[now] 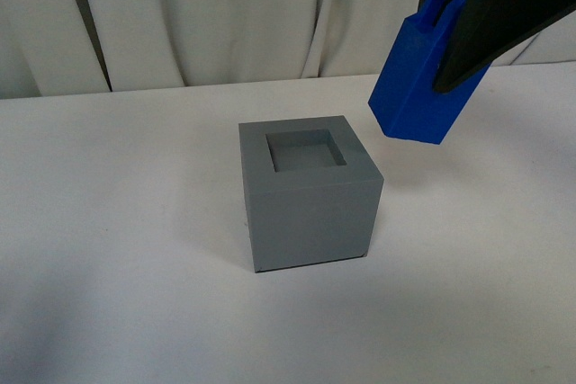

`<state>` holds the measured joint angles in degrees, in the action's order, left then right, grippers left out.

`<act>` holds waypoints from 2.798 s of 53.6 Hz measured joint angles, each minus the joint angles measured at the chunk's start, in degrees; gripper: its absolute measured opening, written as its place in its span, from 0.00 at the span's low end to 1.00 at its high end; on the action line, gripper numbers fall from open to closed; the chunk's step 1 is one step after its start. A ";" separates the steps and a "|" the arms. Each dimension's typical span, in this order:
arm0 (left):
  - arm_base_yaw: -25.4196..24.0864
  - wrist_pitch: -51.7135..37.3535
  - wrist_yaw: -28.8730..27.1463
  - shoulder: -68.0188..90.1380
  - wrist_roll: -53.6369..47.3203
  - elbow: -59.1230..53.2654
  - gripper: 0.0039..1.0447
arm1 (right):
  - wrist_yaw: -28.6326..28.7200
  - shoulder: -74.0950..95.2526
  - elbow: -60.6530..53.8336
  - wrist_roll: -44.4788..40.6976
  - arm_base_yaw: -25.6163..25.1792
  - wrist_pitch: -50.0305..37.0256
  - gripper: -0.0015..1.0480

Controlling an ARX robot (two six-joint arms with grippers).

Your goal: Insert blue part into gray base

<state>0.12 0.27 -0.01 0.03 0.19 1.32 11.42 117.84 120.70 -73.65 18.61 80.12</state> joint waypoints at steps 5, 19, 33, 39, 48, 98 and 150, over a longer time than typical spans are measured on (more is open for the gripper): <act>0.00 0.00 0.00 0.00 0.00 0.00 0.94 | -0.15 0.00 0.00 0.15 0.17 0.00 0.46; 0.00 0.00 0.00 0.00 0.00 0.00 0.94 | -0.46 0.00 0.00 0.66 0.94 0.00 0.46; 0.00 0.00 0.00 0.00 0.00 0.00 0.94 | -0.04 0.26 2.32 3.61 4.66 0.11 0.46; 0.00 0.00 0.02 0.00 0.00 0.00 0.94 | 0.50 0.46 4.98 6.32 8.90 -0.57 0.46; 0.00 0.00 -0.02 0.00 0.00 0.00 0.94 | 0.83 0.46 5.05 7.82 11.98 -1.33 0.46; 0.00 0.00 0.00 0.00 0.00 0.00 0.94 | -3.58 4.70 3.69 9.64 11.10 -3.21 0.46; 0.00 0.00 0.00 0.00 0.00 0.00 0.94 | -2.58 5.57 3.41 8.52 10.21 -2.16 0.80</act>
<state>0.12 0.27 -0.01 0.03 0.19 1.32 8.84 123.42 124.11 -65.12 28.82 77.95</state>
